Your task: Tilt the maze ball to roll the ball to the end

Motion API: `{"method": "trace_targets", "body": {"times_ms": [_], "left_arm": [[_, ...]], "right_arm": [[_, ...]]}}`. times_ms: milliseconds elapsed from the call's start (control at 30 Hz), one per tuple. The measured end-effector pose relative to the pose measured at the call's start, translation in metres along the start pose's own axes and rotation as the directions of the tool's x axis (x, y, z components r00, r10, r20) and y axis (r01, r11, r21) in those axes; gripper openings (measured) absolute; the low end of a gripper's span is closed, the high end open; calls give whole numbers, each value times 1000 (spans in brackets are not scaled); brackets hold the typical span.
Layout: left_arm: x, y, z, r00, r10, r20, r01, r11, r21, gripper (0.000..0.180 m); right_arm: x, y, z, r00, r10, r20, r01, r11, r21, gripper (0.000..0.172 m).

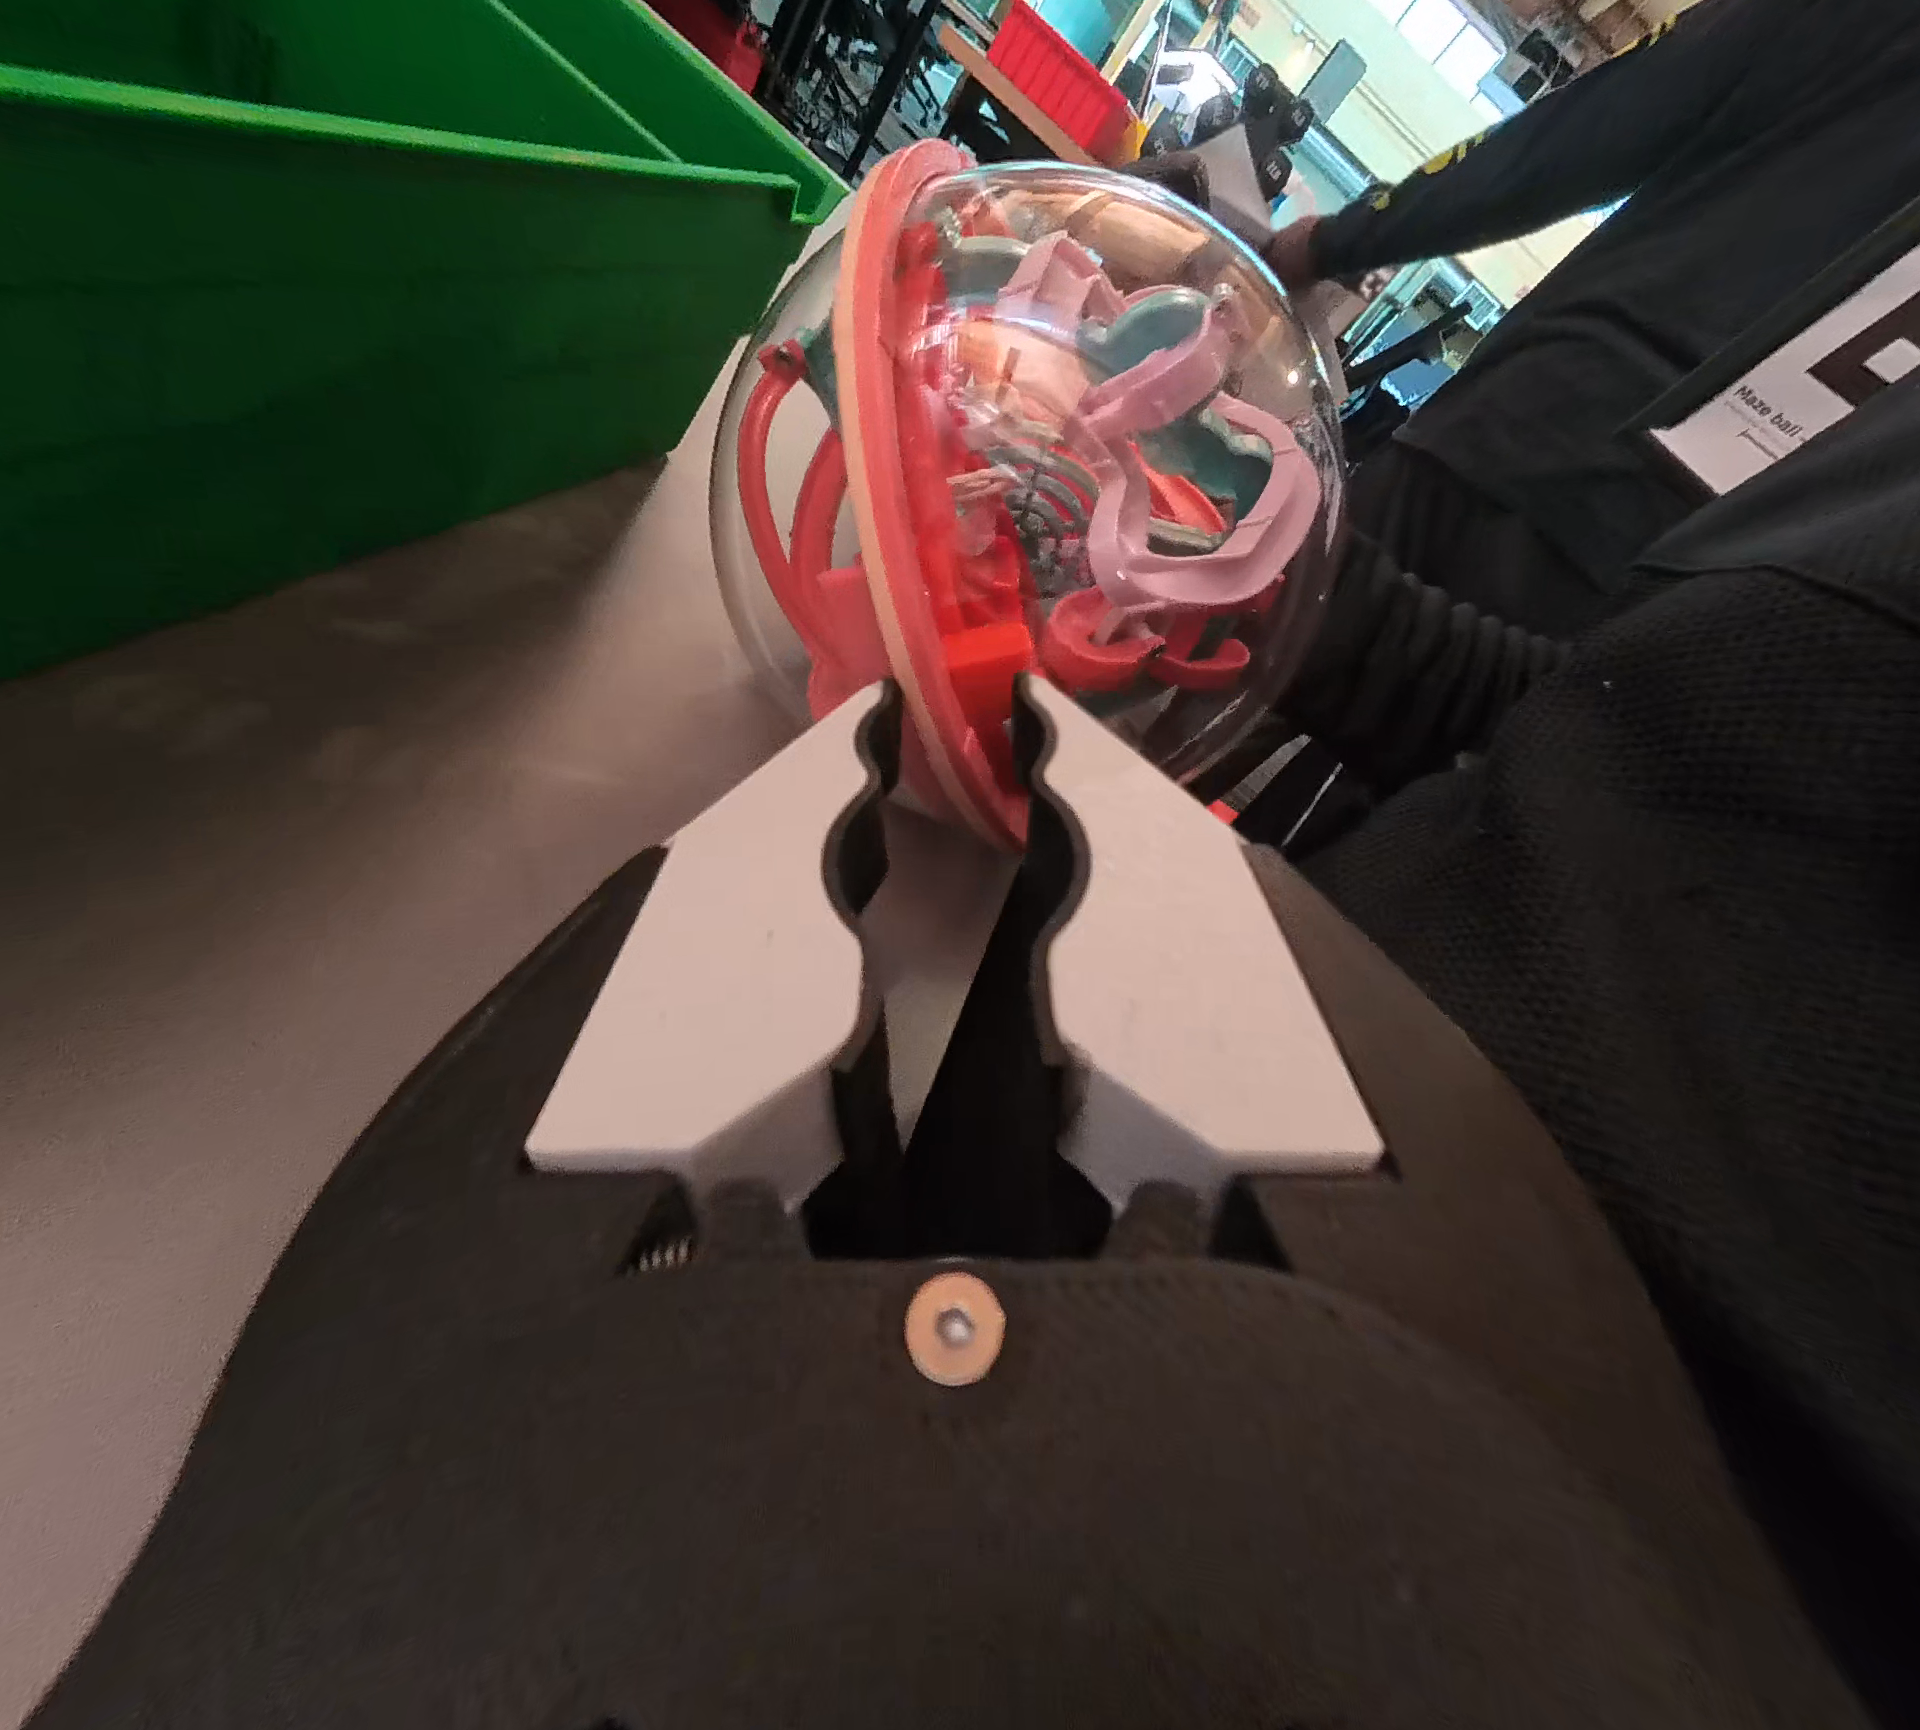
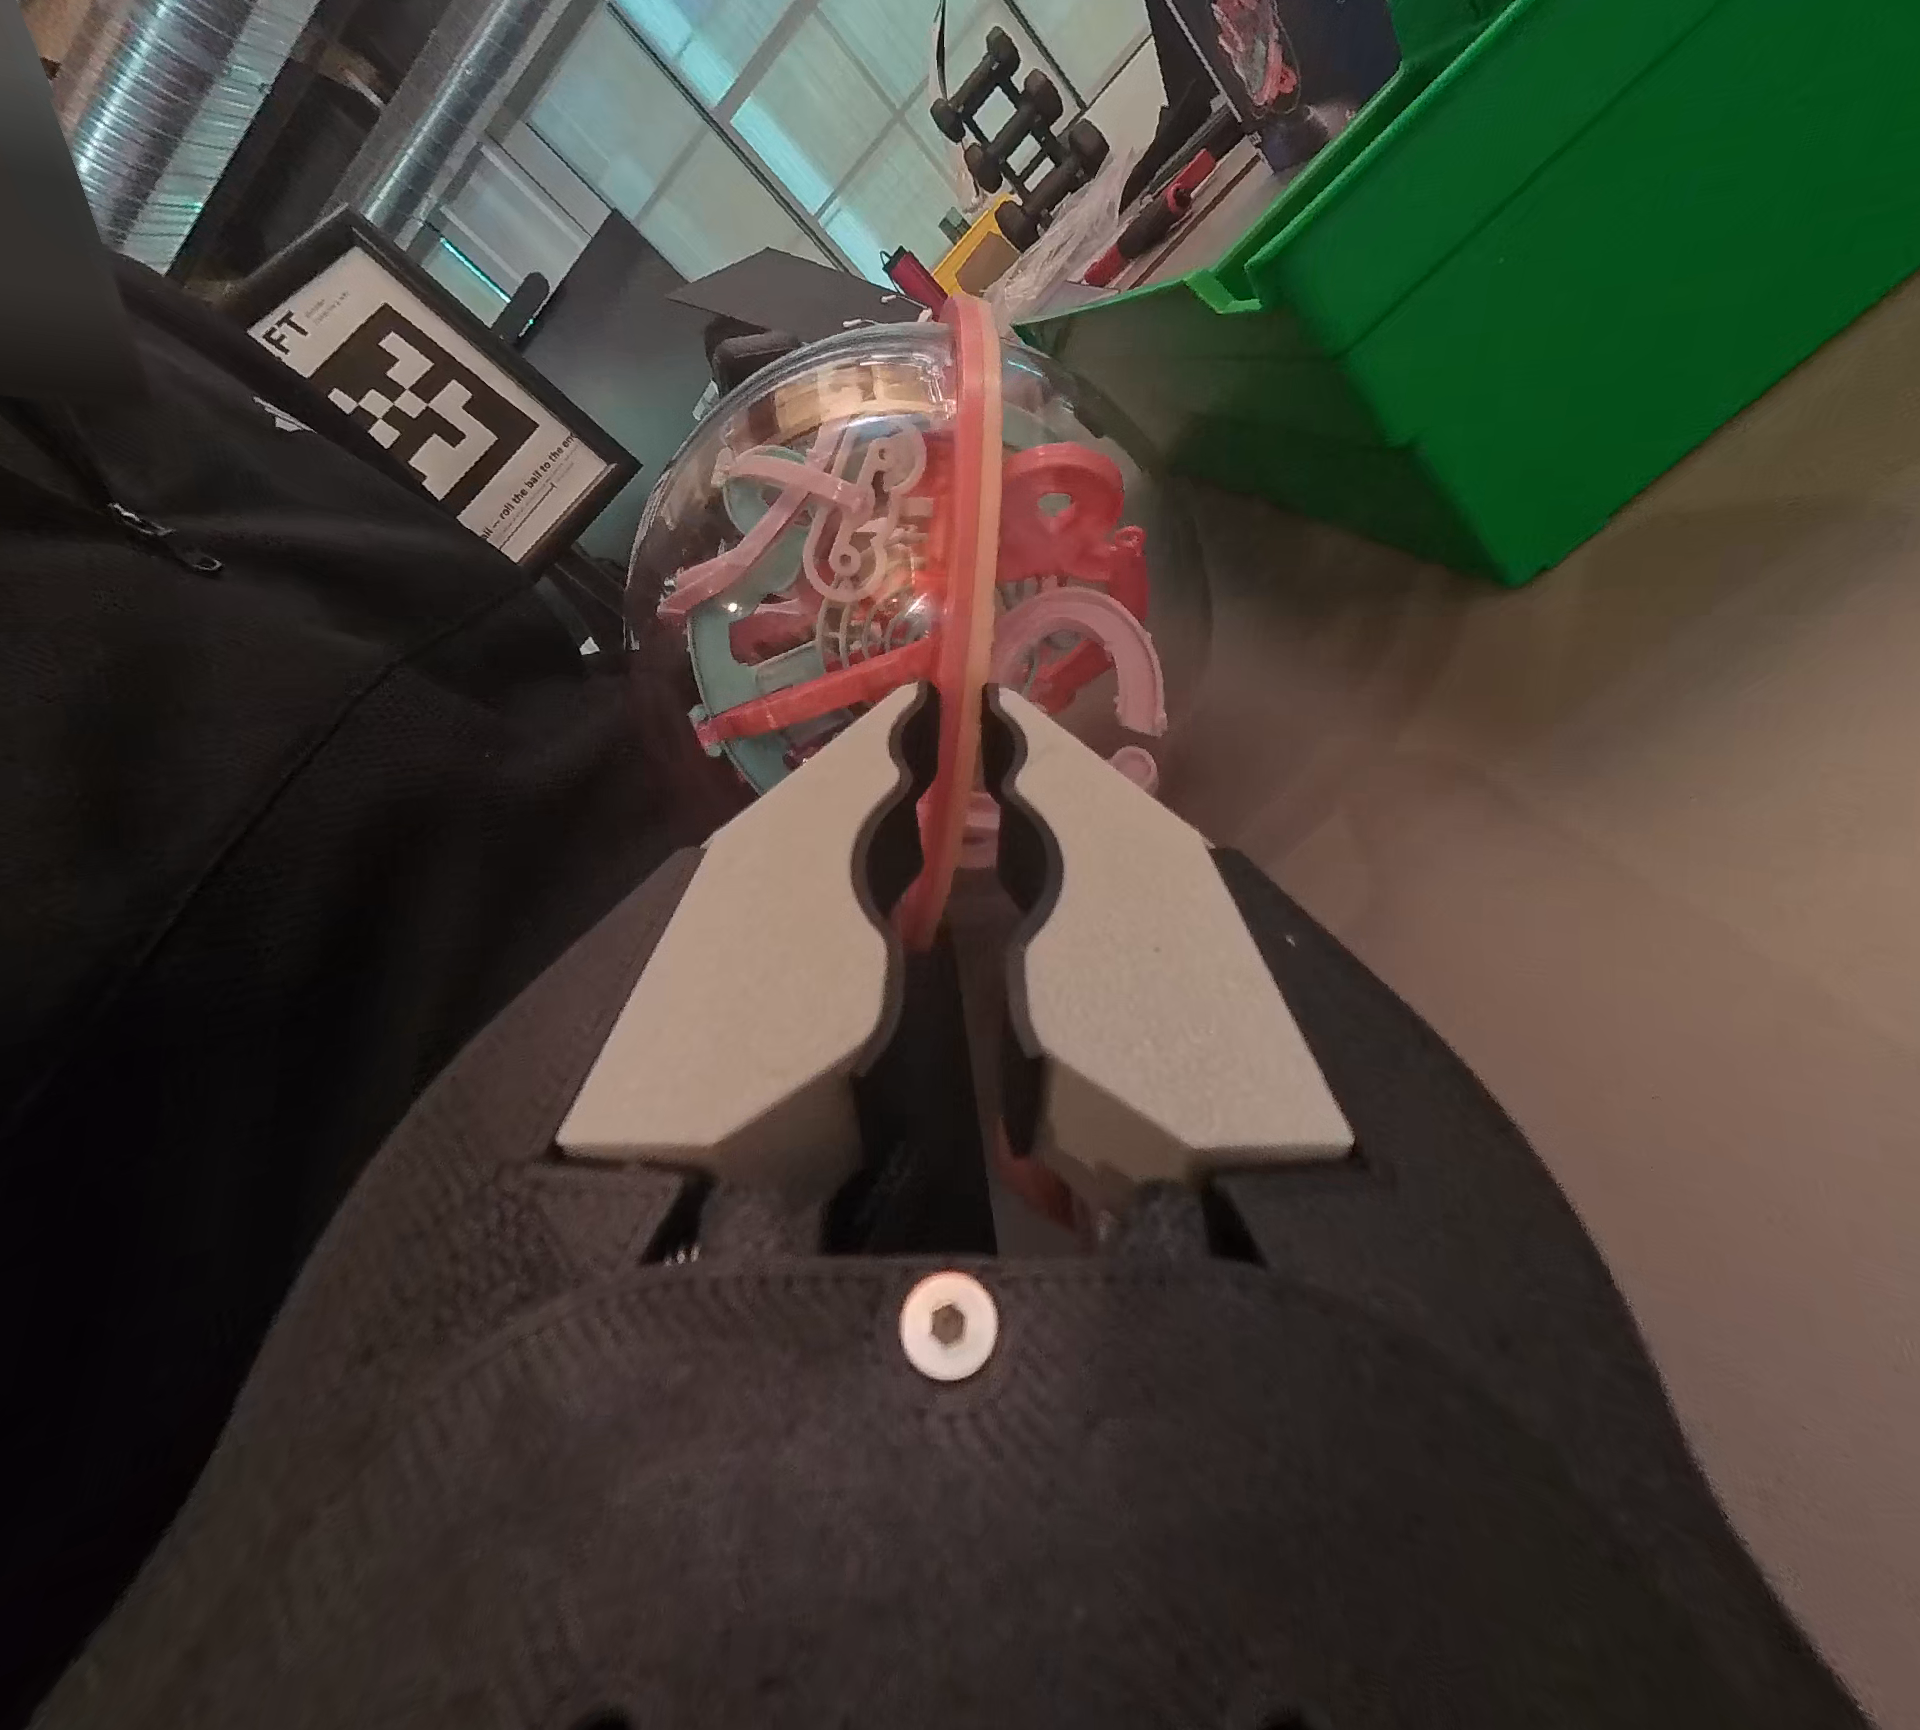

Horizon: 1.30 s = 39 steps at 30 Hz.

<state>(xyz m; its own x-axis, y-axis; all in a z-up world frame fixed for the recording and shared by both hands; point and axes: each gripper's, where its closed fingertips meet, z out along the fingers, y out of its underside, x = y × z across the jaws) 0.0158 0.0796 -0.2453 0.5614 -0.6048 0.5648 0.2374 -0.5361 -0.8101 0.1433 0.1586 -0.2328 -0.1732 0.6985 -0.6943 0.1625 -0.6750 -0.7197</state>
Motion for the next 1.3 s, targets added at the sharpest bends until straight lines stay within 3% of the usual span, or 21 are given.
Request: {"method": "trace_targets", "body": {"times_ms": [100, 267, 500, 633, 767, 1300], "left_arm": [[0, 2, 0, 1000, 7, -6, -7, 1000, -10, 14], [-8, 3, -1, 999, -17, 36, 17, 1000, 5, 28], [-14, -8, -2, 996, -69, 58, 63, 993, 96, 33], [-15, -11, 0, 993, -118, 29, 113, 986, 122, 28], [-8, -14, 2, 984, -167, -60, 174, 977, 124, 7], [-7, -15, -4, 992, -119, -52, 125, 983, 132, 7]], "right_arm": [[-1, 0, 0, 1000, -3, 3, 3, 1000, -1, 6], [-1, 0, 0, 1000, -5, 3, 5, 1000, -1, 7], [-2, 1, 1, 1000, -14, 3, 14, 1000, -5, 7], [-1, 1, 0, 1000, -13, 2, 13, 1000, -2, 6], [-2, 0, 0, 1000, -14, 3, 14, 1000, 1, 7], [-4, -4, 6, 1000, -24, 12, 23, 999, 24, 6]]}}
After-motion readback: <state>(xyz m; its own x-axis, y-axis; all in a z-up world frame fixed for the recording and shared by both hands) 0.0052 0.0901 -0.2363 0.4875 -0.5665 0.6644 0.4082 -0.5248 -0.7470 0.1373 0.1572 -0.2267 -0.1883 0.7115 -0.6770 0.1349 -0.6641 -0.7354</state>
